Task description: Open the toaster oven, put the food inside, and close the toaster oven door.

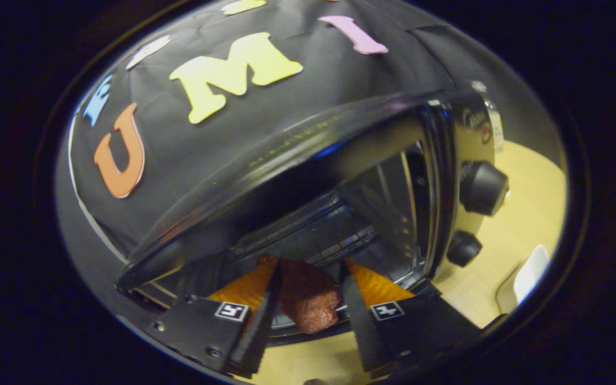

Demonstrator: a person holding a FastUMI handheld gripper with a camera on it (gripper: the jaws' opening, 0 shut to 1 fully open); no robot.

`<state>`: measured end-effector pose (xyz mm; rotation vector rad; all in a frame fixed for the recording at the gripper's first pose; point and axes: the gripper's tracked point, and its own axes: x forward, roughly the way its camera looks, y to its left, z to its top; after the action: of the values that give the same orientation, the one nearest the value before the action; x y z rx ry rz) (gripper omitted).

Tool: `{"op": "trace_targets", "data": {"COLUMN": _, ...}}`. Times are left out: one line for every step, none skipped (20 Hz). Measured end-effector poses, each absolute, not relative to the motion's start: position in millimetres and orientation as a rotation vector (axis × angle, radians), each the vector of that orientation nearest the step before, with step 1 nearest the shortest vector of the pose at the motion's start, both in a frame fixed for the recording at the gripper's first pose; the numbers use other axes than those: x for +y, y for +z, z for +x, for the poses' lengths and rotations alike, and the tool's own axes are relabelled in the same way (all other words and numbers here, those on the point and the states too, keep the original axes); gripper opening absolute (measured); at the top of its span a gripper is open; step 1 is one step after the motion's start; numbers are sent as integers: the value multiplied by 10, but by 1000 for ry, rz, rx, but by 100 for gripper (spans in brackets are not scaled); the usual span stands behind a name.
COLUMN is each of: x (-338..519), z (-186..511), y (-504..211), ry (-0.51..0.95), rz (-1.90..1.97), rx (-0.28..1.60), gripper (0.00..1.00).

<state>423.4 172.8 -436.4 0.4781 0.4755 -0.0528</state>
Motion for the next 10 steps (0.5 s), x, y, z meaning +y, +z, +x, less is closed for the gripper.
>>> {"op": "trace_targets", "data": {"x": 1738, "z": 4204, "y": -4341, "ry": -54, "rz": 438, "rx": 477, "gripper": 77}}
{"op": "trace_targets", "data": {"x": 1725, "z": 4190, "y": -4310, "ry": -44, "rz": 418, "rx": 475, "gripper": 86}}
{"op": "trace_targets", "data": {"x": 1738, "z": 4163, "y": -4298, "ry": -34, "rz": 397, "rx": 475, "gripper": 90}}
{"op": "trace_targets", "data": {"x": 1740, "z": 4118, "y": -4268, "ry": -24, "rz": 382, "rx": 477, "gripper": 91}}
{"op": "trace_targets", "data": {"x": 1750, "z": 4084, "y": -4233, "ry": -11, "rz": 373, "rx": 470, "gripper": 91}}
{"op": "trace_targets", "data": {"x": 1751, "z": 4042, "y": -4212, "ry": -3, "rz": 386, "rx": 471, "gripper": 91}}
{"op": "trace_targets", "data": {"x": 1765, "z": 3978, "y": -4214, "ry": 2, "rz": 407, "rx": 486, "gripper": 91}}
{"op": "trace_targets", "data": {"x": 1753, "z": 3915, "y": -4211, "ry": 5, "rz": 414, "rx": 504, "gripper": 92}}
{"op": "trace_targets", "data": {"x": 1732, "z": 3845, "y": -4185, "ry": 7, "rz": 407, "rx": 516, "gripper": 92}}
{"op": "trace_targets", "data": {"x": 1704, "z": 3784, "y": -4132, "ry": 11, "rz": 394, "rx": 521, "gripper": 92}}
